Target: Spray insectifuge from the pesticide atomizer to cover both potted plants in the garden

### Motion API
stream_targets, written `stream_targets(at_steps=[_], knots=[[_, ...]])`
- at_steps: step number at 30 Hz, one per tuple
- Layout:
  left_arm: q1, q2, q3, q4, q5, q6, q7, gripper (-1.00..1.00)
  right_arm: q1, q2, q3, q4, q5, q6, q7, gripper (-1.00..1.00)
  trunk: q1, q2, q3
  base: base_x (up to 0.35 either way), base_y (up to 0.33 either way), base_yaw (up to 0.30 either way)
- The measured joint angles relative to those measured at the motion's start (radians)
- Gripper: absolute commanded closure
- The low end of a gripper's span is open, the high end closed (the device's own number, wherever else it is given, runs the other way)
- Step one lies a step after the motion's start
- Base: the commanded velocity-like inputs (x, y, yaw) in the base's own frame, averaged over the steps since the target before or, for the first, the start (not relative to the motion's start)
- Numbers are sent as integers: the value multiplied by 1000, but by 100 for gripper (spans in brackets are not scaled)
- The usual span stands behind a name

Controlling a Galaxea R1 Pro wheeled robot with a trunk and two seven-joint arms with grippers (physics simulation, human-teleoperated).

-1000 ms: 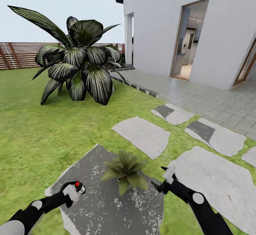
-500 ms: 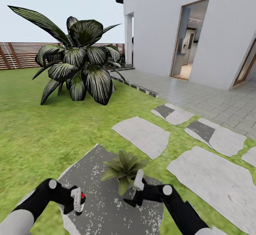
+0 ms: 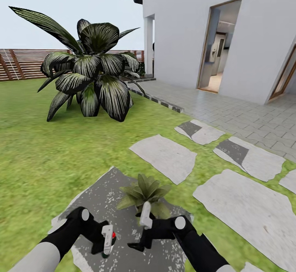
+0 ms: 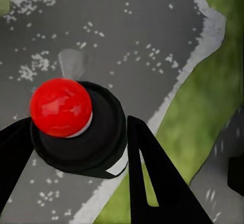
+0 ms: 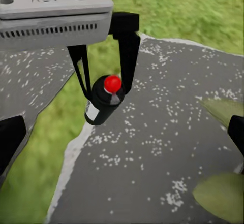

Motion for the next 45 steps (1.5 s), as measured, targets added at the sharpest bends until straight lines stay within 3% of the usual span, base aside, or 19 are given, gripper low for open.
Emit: stream_targets(at_steps=[9,13,17,21,29,30,33,38,45], knots=[[0,-15,-2,8,11,-13,4,100,0,-2,42,2,3,1,7,-100,0,0,0,0,0,0],[0,-15,9,11,27,-62,-5,100,0,-7,45,30,4,0,10,-100,0,0,0,0,0,0],[0,-9,22,13,90,-111,-16,100,0,-8,45,80,6,-2,11,-100,0,0,0,0,0,0],[0,0,25,14,182,-129,-92,100,0,-11,45,97,6,-3,11,-100,0,0,0,0,0,0],[0,47,26,13,258,-138,-161,100,0,-14,44,100,7,-3,11,-100,0,0,0,0,0,0],[0,52,26,14,269,-149,-168,100,0,-14,44,100,7,-3,11,100,0,0,0,0,0,0],[1,59,26,15,287,-200,-192,100,0,-16,44,101,8,-3,11,100,0,0,0,0,0,0],[2,65,28,16,299,-225,-221,100,0,-19,44,100,8,-3,11,100,0,0,0,0,0,0],[2,64,26,15,373,-233,-227,100,0,-19,44,100,8,-3,11,100,0,0,0,0,0,0]])
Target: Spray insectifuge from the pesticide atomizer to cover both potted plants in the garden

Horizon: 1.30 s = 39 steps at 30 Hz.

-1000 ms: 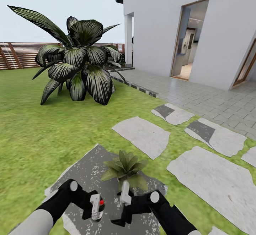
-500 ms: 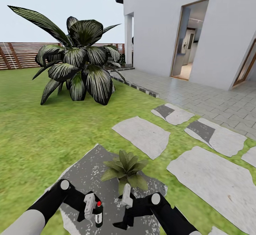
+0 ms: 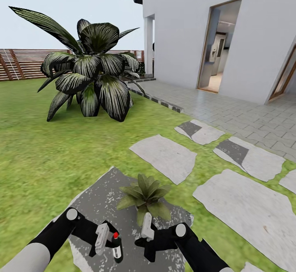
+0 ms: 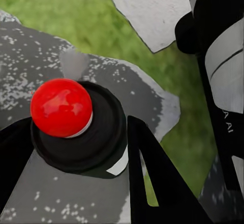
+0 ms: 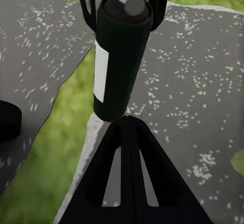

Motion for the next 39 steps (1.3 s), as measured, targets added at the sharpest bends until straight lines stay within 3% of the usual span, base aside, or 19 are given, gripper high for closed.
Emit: stream_targets(at_steps=[5,14,18,25,35,39], knots=[[0,-9,0,-1,34,-1,0,100,0,-1,0,0,0,-1,0,100,0,0,0,0,0,0],[0,-20,-6,0,34,1,10,100,0,-2,-1,-1,-1,-1,0,100,0,0,0,0,0,0],[1,-35,-9,4,8,1,22,100,0,-2,-1,-2,-2,-1,0,100,0,0,0,0,0,0],[2,-44,-11,59,-80,2,80,100,0,-2,-2,-2,-2,-1,-1,100,0,0,0,0,0,0],[2,-46,-12,66,-102,4,88,100,0,-1,-2,-3,-2,-1,-1,100,0,0,0,0,0,0],[2,-61,-11,67,-110,4,89,100,0,0,-2,-4,-2,-1,-1,100,0,0,0,0,0,0]])
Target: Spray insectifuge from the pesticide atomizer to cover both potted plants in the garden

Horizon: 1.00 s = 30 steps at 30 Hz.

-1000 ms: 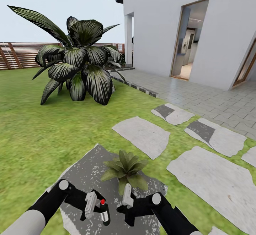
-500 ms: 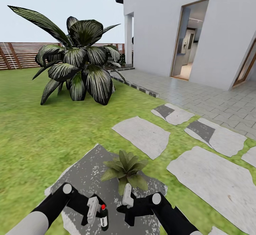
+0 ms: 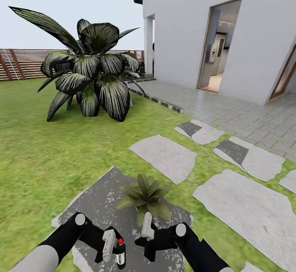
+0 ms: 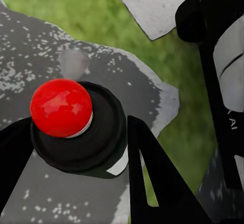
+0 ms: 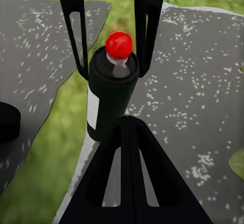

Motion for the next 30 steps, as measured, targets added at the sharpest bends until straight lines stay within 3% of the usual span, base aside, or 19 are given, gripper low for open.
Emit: stream_targets(at_steps=[8,30], knots=[[0,-21,0,40,5,-5,38,100,0,0,0,-1,-1,0,0,100,0,0,0,0,0,0],[0,-38,2,42,14,-7,39,100,0,0,0,1,1,0,-2,100,0,0,0,0,0,0]])
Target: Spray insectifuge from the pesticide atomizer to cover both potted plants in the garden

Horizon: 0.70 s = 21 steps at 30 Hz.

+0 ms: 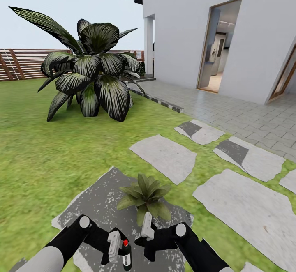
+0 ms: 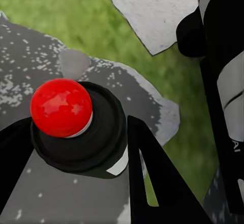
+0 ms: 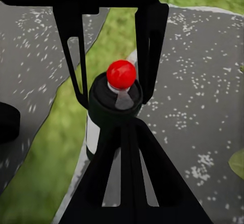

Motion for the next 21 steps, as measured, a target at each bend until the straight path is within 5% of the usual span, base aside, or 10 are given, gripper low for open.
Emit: stream_targets(at_steps=[21], knots=[[0,-27,1,-1,-1,-1,0,100,0,0,0,0,0,0,-2,100,0,0,0,0,0,0]])
